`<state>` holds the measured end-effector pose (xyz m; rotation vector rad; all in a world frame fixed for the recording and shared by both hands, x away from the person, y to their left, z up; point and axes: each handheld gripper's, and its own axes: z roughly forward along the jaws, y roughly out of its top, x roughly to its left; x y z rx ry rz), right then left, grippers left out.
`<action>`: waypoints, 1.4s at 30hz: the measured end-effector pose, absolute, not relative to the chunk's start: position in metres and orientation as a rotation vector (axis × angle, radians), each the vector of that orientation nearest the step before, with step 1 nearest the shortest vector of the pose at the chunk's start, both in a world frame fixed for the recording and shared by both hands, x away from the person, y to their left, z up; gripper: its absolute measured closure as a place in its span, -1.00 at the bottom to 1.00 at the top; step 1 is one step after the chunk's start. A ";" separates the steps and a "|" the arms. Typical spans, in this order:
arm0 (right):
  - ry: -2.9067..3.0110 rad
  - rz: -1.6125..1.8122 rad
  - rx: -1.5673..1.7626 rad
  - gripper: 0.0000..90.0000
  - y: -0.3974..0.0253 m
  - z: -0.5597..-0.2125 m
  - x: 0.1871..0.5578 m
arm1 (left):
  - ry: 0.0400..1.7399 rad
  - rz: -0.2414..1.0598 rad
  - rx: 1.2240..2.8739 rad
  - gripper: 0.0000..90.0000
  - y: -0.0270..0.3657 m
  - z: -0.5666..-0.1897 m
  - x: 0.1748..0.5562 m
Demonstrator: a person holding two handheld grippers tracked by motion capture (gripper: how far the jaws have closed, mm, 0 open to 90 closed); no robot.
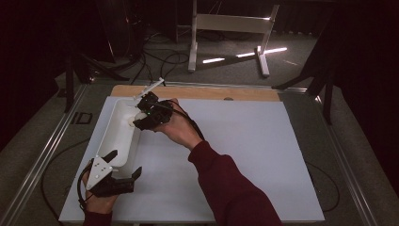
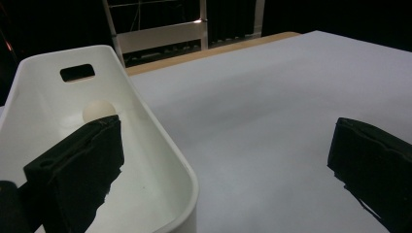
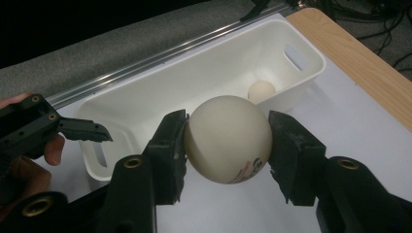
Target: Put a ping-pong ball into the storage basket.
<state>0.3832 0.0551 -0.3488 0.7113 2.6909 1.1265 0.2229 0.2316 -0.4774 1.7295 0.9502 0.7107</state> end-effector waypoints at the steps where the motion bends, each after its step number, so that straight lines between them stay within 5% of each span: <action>1: 2.692 1.123 0.714 0.12 0.056 -0.349 0.383 | 0.951 0.710 1.730 -0.99 0.232 -0.477 0.223; 42: 2.723 1.132 0.699 0.12 0.090 -0.353 0.384 | 0.949 0.710 1.721 -1.00 0.233 -0.477 0.223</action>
